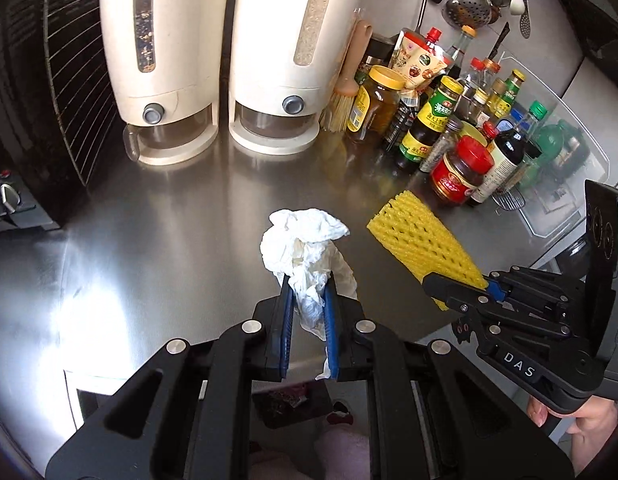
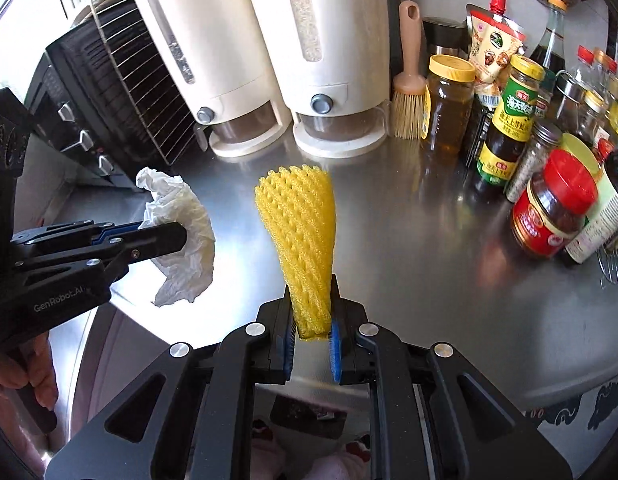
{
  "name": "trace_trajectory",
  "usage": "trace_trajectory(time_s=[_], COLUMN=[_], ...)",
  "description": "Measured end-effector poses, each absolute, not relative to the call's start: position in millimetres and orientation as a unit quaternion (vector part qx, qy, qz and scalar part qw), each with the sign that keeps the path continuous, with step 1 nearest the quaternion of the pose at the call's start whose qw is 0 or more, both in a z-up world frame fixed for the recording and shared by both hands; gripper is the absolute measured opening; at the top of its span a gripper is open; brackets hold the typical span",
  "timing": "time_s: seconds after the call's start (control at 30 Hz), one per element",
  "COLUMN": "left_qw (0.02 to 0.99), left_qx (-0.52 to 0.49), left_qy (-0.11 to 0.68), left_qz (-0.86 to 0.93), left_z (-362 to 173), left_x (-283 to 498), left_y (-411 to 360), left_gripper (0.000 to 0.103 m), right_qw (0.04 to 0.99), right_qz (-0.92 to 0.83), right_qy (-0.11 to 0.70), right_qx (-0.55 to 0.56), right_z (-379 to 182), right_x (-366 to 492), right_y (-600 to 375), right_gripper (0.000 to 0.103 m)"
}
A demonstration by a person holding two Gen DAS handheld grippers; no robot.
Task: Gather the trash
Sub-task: 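Lower the tissue and foam net over the black bin and open both grippers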
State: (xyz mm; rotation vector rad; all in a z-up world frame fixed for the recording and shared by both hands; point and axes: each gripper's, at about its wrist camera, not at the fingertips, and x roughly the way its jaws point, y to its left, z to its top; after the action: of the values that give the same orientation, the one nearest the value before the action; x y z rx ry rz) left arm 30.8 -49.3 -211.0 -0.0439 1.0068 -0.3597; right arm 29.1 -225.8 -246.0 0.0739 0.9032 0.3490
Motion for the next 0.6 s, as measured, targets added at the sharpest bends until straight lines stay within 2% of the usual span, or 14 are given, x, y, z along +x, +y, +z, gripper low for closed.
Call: trace_trajectory(time_s=[0.3,0.6], left_qw=[0.853,0.835], left_qx=[-0.041,-0.059], left_qy=[0.494,0.526], left_qz=[-0.163,-0.153], left_z=[-235.4,-286.3], left_x=[-49.2,-95.7], left_y=[-33.4,-23.8], left_gripper=[0.012,0.012], right_qw=[0.873,0.842], right_qz=[0.192,0.2], right_qy=[0.446,0.497], right_qx=[0.045,0.068], right_z=[-258.0,-305.7], right_x=[-54.1,-100.7], right_y=[-221.3,-226.7], right_gripper=[0.015,0.015])
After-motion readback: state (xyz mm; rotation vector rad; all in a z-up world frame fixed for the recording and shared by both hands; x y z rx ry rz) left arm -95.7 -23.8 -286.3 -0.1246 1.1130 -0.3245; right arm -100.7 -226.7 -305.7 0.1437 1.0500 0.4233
